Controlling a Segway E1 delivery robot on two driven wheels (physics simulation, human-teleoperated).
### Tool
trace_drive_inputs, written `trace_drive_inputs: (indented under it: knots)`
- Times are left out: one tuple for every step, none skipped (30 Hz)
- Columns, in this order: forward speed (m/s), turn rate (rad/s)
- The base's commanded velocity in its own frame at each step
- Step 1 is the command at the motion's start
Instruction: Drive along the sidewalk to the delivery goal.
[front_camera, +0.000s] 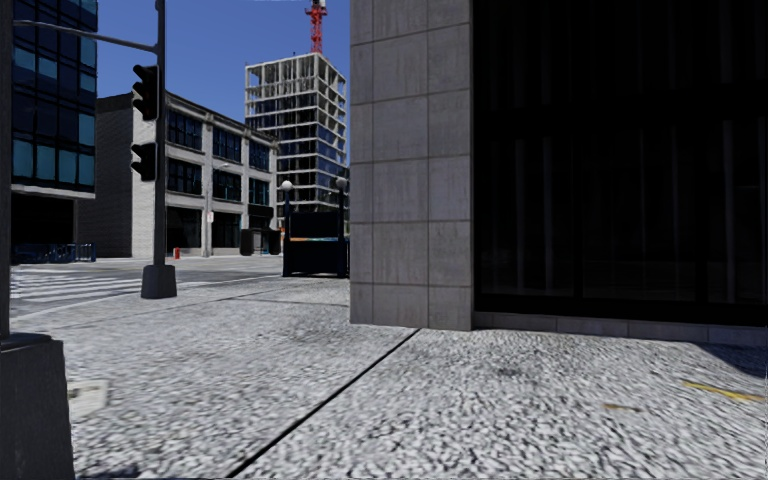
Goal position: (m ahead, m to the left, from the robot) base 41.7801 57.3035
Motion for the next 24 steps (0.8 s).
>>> trace_drive_inputs:
  knots:
    - [1.32, 0.48]
    - [1.32, 0.48]
    - [1.32, 0.48]
    - [1.32, 0.48]
    - [1.32, 0.48]
    - [1.32, 0.48]
    - [1.32, 0.48]
    - [1.32, 0.48]
    - [1.32, 0.48]
    - [1.32, 0.48]
    - [1.32, 0.46]
    - [1.32, 0.46]
    - [1.32, 0.46]
    - [1.32, 0.46]
    - [1.32, 0.46]
    - [1.32, 0.46]
    - [1.32, 0.46]
    - [1.33, 0.46]
    - [1.34, 0.46]
    - [1.34, 0.46]
    - [1.62, 0.46]
    - [2.0, 0.46]
    - [2.0, 0.46]
    - [2.0, 0.46]
